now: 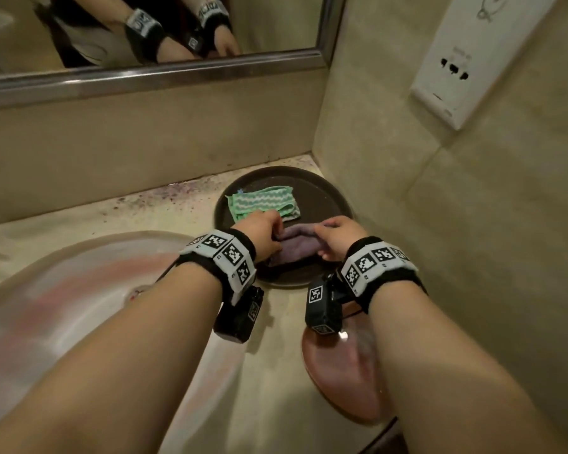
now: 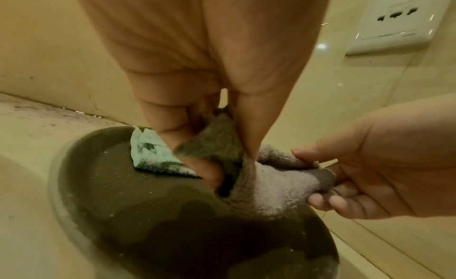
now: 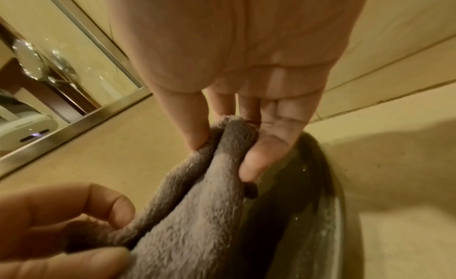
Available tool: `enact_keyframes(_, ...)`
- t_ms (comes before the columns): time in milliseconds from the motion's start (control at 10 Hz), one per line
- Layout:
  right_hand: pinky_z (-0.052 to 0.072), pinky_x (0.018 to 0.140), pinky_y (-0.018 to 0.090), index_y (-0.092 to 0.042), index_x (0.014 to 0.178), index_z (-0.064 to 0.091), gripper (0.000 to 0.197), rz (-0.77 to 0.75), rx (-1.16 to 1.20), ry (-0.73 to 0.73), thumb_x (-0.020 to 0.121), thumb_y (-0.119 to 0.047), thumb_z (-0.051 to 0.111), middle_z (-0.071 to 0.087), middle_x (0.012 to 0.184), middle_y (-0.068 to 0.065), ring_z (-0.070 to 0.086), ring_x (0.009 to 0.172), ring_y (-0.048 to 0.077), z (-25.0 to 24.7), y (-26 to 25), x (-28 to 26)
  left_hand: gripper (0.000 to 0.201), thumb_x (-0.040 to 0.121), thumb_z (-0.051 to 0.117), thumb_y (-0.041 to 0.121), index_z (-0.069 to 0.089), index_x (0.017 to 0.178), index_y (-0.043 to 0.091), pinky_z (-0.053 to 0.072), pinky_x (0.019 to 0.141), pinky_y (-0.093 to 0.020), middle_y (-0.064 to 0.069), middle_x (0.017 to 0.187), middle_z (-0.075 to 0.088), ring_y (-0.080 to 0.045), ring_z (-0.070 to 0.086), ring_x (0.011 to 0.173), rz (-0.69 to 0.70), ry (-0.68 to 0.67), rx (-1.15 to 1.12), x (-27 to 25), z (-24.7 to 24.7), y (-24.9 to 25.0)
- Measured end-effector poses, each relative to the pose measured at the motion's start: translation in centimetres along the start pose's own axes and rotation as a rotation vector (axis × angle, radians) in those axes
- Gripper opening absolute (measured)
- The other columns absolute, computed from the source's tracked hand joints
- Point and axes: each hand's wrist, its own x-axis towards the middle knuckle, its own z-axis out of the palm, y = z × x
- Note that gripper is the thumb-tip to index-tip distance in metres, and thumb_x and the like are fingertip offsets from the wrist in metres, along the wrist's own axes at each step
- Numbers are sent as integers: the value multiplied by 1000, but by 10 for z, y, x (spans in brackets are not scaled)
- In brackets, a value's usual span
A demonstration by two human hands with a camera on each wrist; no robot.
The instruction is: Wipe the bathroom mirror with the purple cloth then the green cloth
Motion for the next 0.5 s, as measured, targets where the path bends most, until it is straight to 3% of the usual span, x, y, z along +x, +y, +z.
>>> enact_keyframes(100, 55, 70, 39, -19, 104, 55, 18, 31, -61, 46, 88, -27, 55, 60, 70, 9, 61, 61, 26, 4, 5, 11, 25, 86, 63, 21, 58, 109, 16, 46, 86, -30, -6, 115, 58, -22, 57, 104, 4, -21, 41, 10, 7, 3)
enact_keyframes(200, 52, 86, 40, -16, 113, 54, 29, 38, -213, 27, 88, -31, 52, 62, 92, 13, 63, 87, 31, 9, 6, 16, 26, 87, 60, 18, 62, 113, 17, 48, 90, -31, -7, 117, 60, -24, 59, 106, 0, -97, 150, 15, 15, 3)
enact_keyframes(300, 44, 88, 32, -13, 122, 55, 34, 41, -416, 4, 92, -29, 50, 59, 117, 14, 57, 103, 28, 8, 1, 16, 28, 88, 58, 21, 61, 117, 21, 48, 92, -35, -7, 121, 56, -26, 57, 108, -5, -154, 204, 15, 18, 0)
enact_keyframes(500, 31, 103, 37, -24, 133, 46, 42, -29, -673, 178, 94, -39, 45, 39, 138, 9, 35, 127, 28, 12, -9, 1, 37, 93, 51, 28, 54, 130, 28, 48, 93, -33, -2, 129, 55, -22, 55, 113, 19, -169, 260, 5, 5, -12)
